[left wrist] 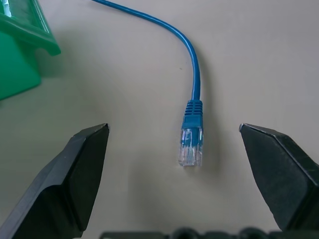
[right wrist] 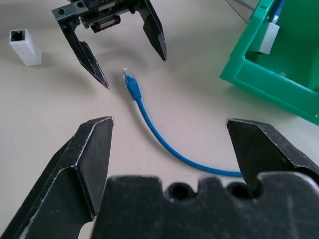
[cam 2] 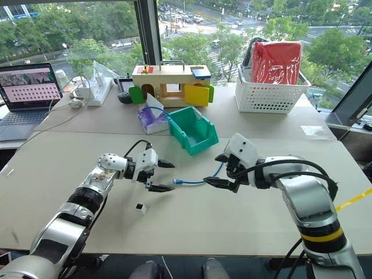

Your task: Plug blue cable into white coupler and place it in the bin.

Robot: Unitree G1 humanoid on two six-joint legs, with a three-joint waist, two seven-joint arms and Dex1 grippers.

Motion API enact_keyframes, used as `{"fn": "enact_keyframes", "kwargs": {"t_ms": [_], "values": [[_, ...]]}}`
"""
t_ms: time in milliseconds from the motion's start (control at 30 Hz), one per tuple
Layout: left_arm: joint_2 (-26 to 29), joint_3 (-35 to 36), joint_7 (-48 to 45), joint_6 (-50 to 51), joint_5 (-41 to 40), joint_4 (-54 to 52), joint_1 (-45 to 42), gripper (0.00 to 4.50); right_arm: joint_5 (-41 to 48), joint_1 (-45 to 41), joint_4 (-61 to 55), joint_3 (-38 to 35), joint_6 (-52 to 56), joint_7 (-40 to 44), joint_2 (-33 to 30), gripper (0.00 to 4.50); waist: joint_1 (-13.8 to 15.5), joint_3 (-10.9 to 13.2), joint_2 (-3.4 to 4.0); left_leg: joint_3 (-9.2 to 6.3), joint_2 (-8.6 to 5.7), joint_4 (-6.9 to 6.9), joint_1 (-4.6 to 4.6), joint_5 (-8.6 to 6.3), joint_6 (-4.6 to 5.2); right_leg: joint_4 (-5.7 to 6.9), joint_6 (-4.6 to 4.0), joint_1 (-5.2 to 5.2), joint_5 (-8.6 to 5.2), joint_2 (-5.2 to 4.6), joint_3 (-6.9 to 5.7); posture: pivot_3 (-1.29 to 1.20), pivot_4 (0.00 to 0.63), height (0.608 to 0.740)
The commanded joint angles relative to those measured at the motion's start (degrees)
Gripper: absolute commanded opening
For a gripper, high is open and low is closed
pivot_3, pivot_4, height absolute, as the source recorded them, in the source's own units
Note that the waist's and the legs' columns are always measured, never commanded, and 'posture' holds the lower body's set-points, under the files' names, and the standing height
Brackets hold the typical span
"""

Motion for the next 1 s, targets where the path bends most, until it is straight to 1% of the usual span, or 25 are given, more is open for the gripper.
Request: {"fn": "enact_keyframes", "kwargs": {"t_ms": [33, 100, 167, 200, 267, 300, 333, 367, 433, 467, 533, 567, 600, 633, 700, 733, 800, 867, 900, 933, 1000], "values": [[-0.82, 0.2, -1.7, -2.52, 0.93, 2.89, -1.41, 4.24, 3.02, 0.89, -4.23, -3.8, 3.85, -2.85, -1.2, 4.26, -0.15, 0.0, 0.0, -0.01, 0.0, 0.0, 0.0, 0.0, 0.0, 0.0, 0.0, 0.0, 0.0, 0.0, 0.0, 0.0, 0.15, 0.739], [-1.19, 0.11, -2.44, -2.98, 1.27, 3.8, -1.13, 3.76, 4.08, 1.29, -4.98, -4.23, 4.87, -3.87, -1.56, 4.3, -0.32, 0.0, 0.0, -0.02, 0.0, 0.0, 0.0, 0.0, 0.0, 0.0, 0.0, 0.0, 0.0, 0.0, 0.0, 0.0, 0.15, 0.739], [-1.25, -0.34, -2.78, -4.1, 2.25, 4.56, -0.72, 3.03, 5.05, 1.66, -5.47, -4.53, 5.63, -4.76, -2.12, 4.3, -0.3, 0.0, 0.0, -0.05, 0.0, 0.0, 0.0, 0.0, 0.0, 0.01, 0.0, 0.0, 0.0, 0.0, -0.02, 0.0, 0.15, 0.739], [-1.25, -0.51, -2.77, -4.65, 2.76, 4.87, -0.57, 2.73, 5.48, 1.79, -5.61, -4.63, 5.88, -5.15, -2.4, 4.3, -0.26, 0.0, 0.0, -0.05, 0.0, 0.0, 0.01, 0.0, 0.0, 0.01, 0.0, 0.01, 0.0, 0.0, -0.02, 0.0, 0.15, 0.739], [-0.43, -1.98, -2.18, -7.73, 5.53, 6.03, -0.58, 1.99, 6.27, 2.03, -5.87, -4.7, 6.27, -5.79, -3.06, 4.3, -0.2, 0.0, 0.0, -0.06, -0.01, 0.0, 0.01, 0.0, 0.0, 0.01, 0.01, 0.03, -0.01, 0.0, -0.02, 0.0, 0.15, 0.739], [-0.31, -2.15, -1.83, -8.51, 6.19, 6.61, -0.82, 1.47, 6.73, 2.11, -5.96, -4.79, 6.45, -6.15, -3.38, 4.3, -0.2, -0.01, 0.0, -0.06, -0.01, 0.0, 0.05, 0.0, 0.0, -0.01, 0.02, 0.09, -0.01, 0.0, -0.02, 0.0, 0.15, 0.739], [-0.34, -2.01, -1.39, -8.89, 6.4, 7.16, -1.2, 1.18, 7.23, 2.14, -6.1, -4.94, 6.87, -6.64, -3.48, 4.3, -0.19, -0.01, 0.0, -0.06, -0.01, 0.0, 0.07, 0.0, 0.0, -0.02, 0.04, 0.13, -0.02, 0.0, -0.02, 0.0, 0.15, 0.739], [-0.44, -1.82, -1.06, -8.89, 6.4, 7.56, -1.57, 0.79, 7.8, 2.11, -6.26, -5.21, 7.48, -7.19, -3.39, 4.3, -0.19, -0.01, 0.0, -0.07, -0.01, 0.0, 0.11, 0.0, 0.0, -0.01, 0.09, 0.17, -0.05, 0.0, -0.02, 0.0, 0.15, 0.739], [-0.56, -1.49, -0.19, -9.1, 6.53, 8.06, -2.17, 0.16, 9.52, 2.1, -6.83, -6.7, 10.3, -8.99, -2.21, 4.3, -0.2, -0.01, 0.0, -0.08, -0.01, 0.0, 0.13, 0.02, 0.02, 0.0, 0.33, 0.18, -0.18, 0.0, -0.01, 0.0, 0.15, 0.739], [-0.78, -1.04, 0.27, -9.06, 6.31, 8.13, -2.45, 0.08, 10.56, 2.17, -7.1, -7.87, 12.23, -10.18, -1.28, 4.3, -0.23, -0.01, -0.01, -0.09, -0.02, 0.01, 0.15, 0.04, 0.06, 0.01, 0.35, 0.2, -0.18, 0.0, -0.01, 0.0, 0.15, 0.739], [-1.48, 0.28, 0.91, -8.08, 5.08, 7.5, -2.82, 0.08, 12.87, 2.5, -7.71, -10.99, 17.15, -13.05, 1.66, 4.3, -0.31, -0.01, 0.0, -0.09, -0.02, 0.01, 0.16, 0.06, 0.08, 0.04, 0.35, 0.2, -0.17, 0.0, 0.0, 0.0, 0.15, 0.739], [-2.08, 1.2, 0.64, -6.38, 3.54, 5.7, -2.63, 0.08, 13.95, 2.84, -8.37, -13.99, 20.95, -15.3, 4.99, 4.3, -0.32, -0.01, -0.01, -0.1, -0.02, 0.01, 0.16, 0.06, 0.09, 0.05, 0.35, 0.2, -0.17, 0.0, 0.0, 0.0, 0.15, 0.739], [-2.8, 2.24, 0.25, -3.96, 1.56, 3.13, -2.23, 0.08, 14.58, 2.7, -9.19, -17.95, 25.96, -17.86, 9.88, 4.3, -0.28, -0.01, -0.01, -0.12, -0.01, 0.01, 0.14, 0.06, 0.09, 0.05, 0.35, 0.19, -0.16, 0.01, -0.01, 0.0, 0.15, 0.739], [-3.54, 3.18, -0.52, -0.2, -0.95, -1.23, -1.32, 0.08, 14.89, 2.4, -10.34, -23.12, 31.98, -19.95, 16.72, 4.3, -0.29, -0.01, -0.01, -0.16, -0.02, 0.01, 0.1, 0.06, 0.09, 0.06, 0.34, 0.16, -0.16, 0.02, -0.03, 0.0, 0.15, 0.739], [-4.35, 4.18, -0.94, 6.28, -4.19, -9.27, 0.7, 0.08, 17.26, 3.03, -12.2, -30.57, 37.81, -24.07, 27.37, 4.3, -0.22, -0.02, 0.01, -0.27, -0.01, 0.02, -0.07, 0.06, 0.09, 0.08, 0.16, 0.05, -0.05, 0.03, -0.09, 0.0, 0.15, 0.739], [-4.63, 4.44, -0.39, 9.41, -5.35, -13.35, 1.89, 0.08, 18.74, 3.82, -13.19, -33.5, 38.5, -26.52, 32.35, 4.3, -0.19, -0.03, 0.04, -0.37, 0.0, 0.03, -0.16, 0.06, 0.08, 0.15, -0.01, 0.01, 0.04, 0.05, -0.18, 0.0, 0.15, 0.739], [-4.93, 4.37, 0.53, 15.15, -7.44, -21.38, 4.65, 0.08, 21.39, 5.94, -15.22, -37.98, 38.5, -31.8, 41.32, 4.3, -0.16, -0.04, 0.08, -0.47, -0.01, 0.02, -0.3, 0.05, 0.08, 0.13, -0.01, -0.1, 0.04, 0.05, -0.19, 0.0, 0.15, 0.739], [-4.92, 4.2, 1.41, 19.84, -9.06, -27.54, 6.79, 0.08, 24.13, 7.57, -16.87, -40.63, 38.5, -36.34, 47.17, 4.3, -0.23, -0.08, 0.14, -0.54, -0.04, 0.02, -0.5, 0.05, 0.09, 0.16, -0.01, -0.28, 0.05, 0.05, -0.2, 0.0, 0.15, 0.739], [-5.3, 4.18, 2.76, 22.64, -10.03, -31.25, 7.89, 0.08, 25.57, 8.73, -18.06, -42.01, 38.5, -38.97, 51.68, 4.3, -0.29, -0.06, 0.19, -0.56, -0.06, 0.02, -0.51, 0.05, 0.09, 0.17, -0.01, -0.29, 0.05, 0.03, -0.19, 0.0, 0.15, 0.739], [-5.54, 4.19, 3.86, 24.8, -10.69, -34.0, 8.66, 0.08, 27.15, 9.48, -18.81, -43.05, 38.5, -41.34, 54.79, 4.3, -0.26, -0.06, 0.22, -0.55, -0.08, 0.03, -0.54, 0.06, 0.08, 0.16, -0.01, -0.32, 0.05, 0.0, -0.19, 0.0, 0.15, 0.739], [-5.47, 3.79, 5.11, 27.36, -11.25, -38.0, 9.96, 0.08, 30.54, 8.78, -19.87, -46.48, 38.5, -46.41, 61.62, 4.3, -0.29, -0.06, 0.22, -0.56, -0.18, 0.03, -0.54, 0.07, 0.07, 0.18, 0.02, -0.31, 0.06, -0.11, -0.17, 0.0, 0.15, 0.739]]}}
